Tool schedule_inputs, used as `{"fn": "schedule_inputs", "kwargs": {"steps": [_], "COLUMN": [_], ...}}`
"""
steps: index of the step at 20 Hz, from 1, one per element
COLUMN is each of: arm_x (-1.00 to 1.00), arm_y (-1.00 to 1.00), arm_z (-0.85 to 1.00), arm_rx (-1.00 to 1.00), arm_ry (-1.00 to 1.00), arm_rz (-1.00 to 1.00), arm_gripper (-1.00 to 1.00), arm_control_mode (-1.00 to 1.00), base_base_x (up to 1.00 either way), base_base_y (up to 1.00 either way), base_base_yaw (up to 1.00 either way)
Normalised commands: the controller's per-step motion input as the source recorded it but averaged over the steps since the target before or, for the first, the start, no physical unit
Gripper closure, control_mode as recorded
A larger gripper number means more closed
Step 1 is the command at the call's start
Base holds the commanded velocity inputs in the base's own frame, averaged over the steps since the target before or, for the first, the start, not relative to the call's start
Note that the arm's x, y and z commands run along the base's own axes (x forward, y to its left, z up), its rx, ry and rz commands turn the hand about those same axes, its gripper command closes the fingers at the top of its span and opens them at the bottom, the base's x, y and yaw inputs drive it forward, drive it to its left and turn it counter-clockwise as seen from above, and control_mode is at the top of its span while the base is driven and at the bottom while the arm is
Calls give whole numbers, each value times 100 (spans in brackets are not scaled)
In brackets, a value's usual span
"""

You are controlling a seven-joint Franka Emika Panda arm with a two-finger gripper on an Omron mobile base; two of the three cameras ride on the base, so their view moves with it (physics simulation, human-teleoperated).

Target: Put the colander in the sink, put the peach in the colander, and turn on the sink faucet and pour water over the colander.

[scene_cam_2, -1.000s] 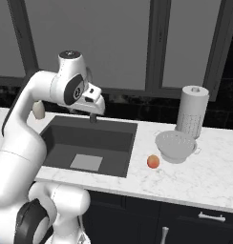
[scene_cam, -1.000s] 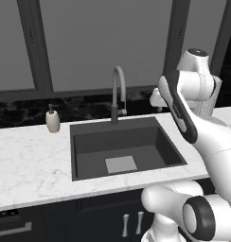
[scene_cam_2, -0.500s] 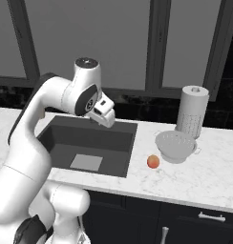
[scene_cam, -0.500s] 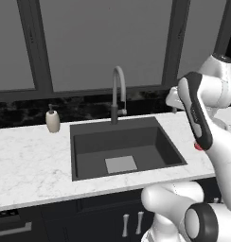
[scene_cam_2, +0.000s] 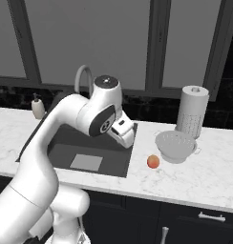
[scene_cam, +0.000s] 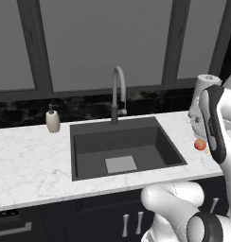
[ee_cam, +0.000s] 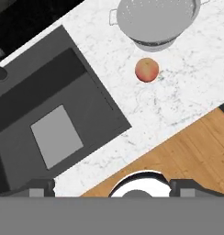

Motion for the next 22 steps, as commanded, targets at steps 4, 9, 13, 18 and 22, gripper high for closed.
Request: {"fn": "schedule_inputs", "kwargs": {"steps": [4,9,13,18,22], "arm_x": [-3,0,11,36,49], "arm_y": [-72,-67,-59,-51,-43], "arm_z": [-36,-42,-41,-31,-12], "arm_rx": [3,4,5,12,15], "arm_ry": [0,3,3,0,0], "arm_rz": [-15,-15,-13,-12,-8], "arm_gripper": [-100,-100,-100,-100,-100], "arm_control_mode": [-100,-100,-100,-100,-100], "base_base_x": [0,0,0,0,0], "base_base_y": [0,0,0,0,0], "base_base_yaw": [0,0,0,0,0]}}
